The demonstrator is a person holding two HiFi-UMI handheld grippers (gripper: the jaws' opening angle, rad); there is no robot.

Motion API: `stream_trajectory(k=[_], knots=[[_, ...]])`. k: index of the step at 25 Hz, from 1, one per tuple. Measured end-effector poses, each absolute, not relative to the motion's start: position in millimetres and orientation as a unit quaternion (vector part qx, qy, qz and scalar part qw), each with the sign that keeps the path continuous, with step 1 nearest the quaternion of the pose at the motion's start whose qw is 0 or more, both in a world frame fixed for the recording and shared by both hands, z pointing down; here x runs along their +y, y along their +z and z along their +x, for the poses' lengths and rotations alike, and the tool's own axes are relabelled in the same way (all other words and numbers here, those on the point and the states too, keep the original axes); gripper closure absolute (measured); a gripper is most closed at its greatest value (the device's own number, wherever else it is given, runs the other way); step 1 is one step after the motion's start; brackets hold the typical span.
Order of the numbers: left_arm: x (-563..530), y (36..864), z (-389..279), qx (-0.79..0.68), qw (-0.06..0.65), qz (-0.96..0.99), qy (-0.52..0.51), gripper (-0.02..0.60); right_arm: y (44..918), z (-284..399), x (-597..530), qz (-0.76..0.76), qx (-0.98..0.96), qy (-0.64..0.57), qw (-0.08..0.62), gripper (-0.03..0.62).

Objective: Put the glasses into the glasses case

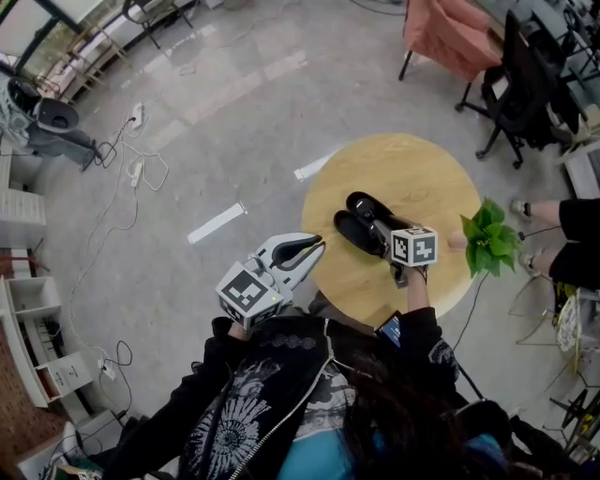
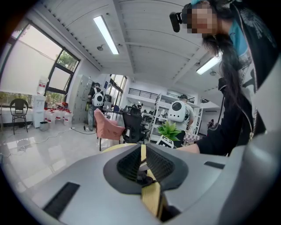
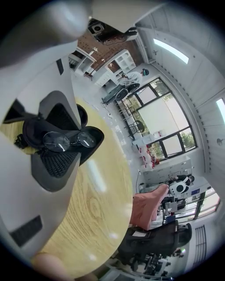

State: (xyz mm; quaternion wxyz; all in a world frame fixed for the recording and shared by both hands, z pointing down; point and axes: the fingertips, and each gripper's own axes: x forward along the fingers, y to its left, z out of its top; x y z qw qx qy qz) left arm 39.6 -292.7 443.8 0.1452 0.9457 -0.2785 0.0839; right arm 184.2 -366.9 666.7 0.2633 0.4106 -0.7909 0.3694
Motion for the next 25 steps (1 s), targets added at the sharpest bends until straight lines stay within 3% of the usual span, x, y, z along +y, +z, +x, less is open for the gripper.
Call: stream_trajectory(k=[25], knots=[[-271,439,72,-0.241,0.130,0.958,0.086,0.543,537,144,-311,0.401,-0.859,0.292,0.123,0.470]])
